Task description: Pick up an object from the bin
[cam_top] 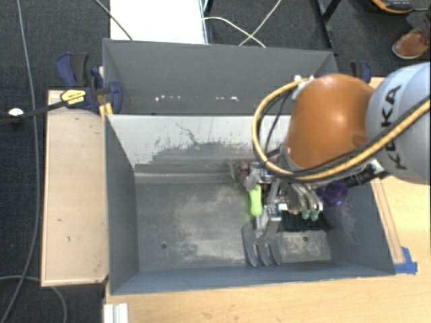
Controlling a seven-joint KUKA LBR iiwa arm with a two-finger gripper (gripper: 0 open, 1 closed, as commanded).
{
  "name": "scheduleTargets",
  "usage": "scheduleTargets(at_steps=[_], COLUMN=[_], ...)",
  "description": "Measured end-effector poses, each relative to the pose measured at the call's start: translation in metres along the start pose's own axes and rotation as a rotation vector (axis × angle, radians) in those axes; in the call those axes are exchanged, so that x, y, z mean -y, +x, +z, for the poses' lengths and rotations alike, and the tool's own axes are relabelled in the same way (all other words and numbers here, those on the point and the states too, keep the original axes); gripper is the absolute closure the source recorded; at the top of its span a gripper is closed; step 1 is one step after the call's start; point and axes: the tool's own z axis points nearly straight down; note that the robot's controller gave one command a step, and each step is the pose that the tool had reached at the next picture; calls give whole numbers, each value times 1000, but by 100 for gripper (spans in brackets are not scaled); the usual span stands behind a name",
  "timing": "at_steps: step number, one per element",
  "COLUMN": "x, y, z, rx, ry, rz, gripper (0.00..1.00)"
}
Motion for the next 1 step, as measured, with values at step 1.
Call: scheduleTargets(at_steps=[1], x=[0], y=[-2], z=[-4], rx=[8], ry=[-1], rz=[4], gripper=[0])
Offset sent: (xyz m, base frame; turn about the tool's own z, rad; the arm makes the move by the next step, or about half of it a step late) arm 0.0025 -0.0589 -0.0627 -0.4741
